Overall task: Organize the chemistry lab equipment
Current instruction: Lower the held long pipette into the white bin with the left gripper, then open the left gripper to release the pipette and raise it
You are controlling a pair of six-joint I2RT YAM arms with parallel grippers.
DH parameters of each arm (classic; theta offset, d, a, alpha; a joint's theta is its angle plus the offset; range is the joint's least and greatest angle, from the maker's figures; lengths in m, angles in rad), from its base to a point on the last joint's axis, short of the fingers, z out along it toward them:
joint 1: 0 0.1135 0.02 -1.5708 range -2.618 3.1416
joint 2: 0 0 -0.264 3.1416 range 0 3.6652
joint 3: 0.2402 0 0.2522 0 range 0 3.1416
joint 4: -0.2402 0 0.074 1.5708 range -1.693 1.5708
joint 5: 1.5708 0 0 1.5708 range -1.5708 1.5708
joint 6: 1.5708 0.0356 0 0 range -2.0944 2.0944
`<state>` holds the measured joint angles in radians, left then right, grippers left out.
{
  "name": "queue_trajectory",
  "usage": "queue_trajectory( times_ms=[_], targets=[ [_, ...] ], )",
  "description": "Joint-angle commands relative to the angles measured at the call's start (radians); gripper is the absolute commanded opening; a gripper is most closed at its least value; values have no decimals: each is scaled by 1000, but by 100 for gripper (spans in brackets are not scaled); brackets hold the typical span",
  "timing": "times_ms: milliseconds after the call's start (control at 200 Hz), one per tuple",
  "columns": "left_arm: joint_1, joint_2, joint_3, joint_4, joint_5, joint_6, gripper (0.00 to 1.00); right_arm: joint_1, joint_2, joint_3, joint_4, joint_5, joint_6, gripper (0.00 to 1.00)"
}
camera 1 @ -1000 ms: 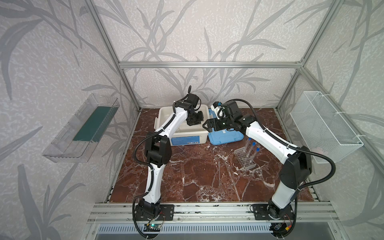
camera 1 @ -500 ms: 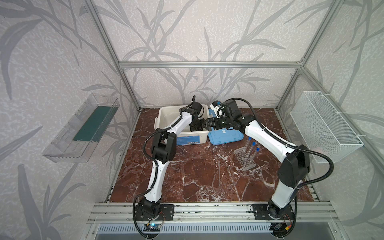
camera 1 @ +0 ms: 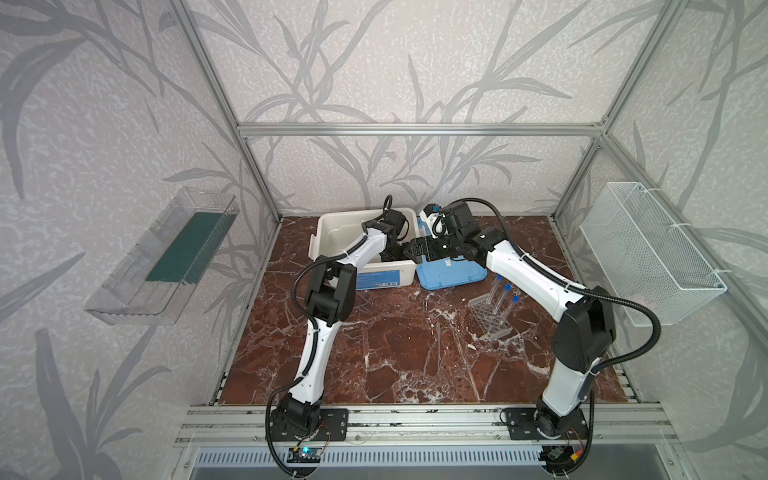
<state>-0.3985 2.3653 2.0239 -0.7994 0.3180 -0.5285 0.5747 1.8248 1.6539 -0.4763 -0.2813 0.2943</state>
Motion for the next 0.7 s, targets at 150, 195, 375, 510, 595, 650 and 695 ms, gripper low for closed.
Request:
queue_trajectory(
  times_ms=[150, 195, 375, 510, 595, 650, 695],
  targets=[
    [-2, -3, -9, -28, -31, 21, 36, 0, 16, 26, -18, 16, 10, 97],
    [-1, -11, -12, -34, -41, 19, 36, -1, 13, 26, -20, 17, 10, 97],
    [-1, -79, -27, -35, -60, 14, 51, -1, -4, 32, -37, 28, 5, 97],
    [-1, -132, 3, -69, -89, 22, 63, 0, -23, 34, -48, 37, 1, 98],
    [-2, -163, 23, -95, -103, 30, 73, -1, -39, 34, -56, 45, -1, 98],
    [-1, -190, 22, -96, -108, 31, 77, -1, -51, 34, -62, 49, -1, 98],
    [-1, -212, 22, -100, -111, 30, 78, 0, -62, 34, -70, 51, -1, 98]
  ],
)
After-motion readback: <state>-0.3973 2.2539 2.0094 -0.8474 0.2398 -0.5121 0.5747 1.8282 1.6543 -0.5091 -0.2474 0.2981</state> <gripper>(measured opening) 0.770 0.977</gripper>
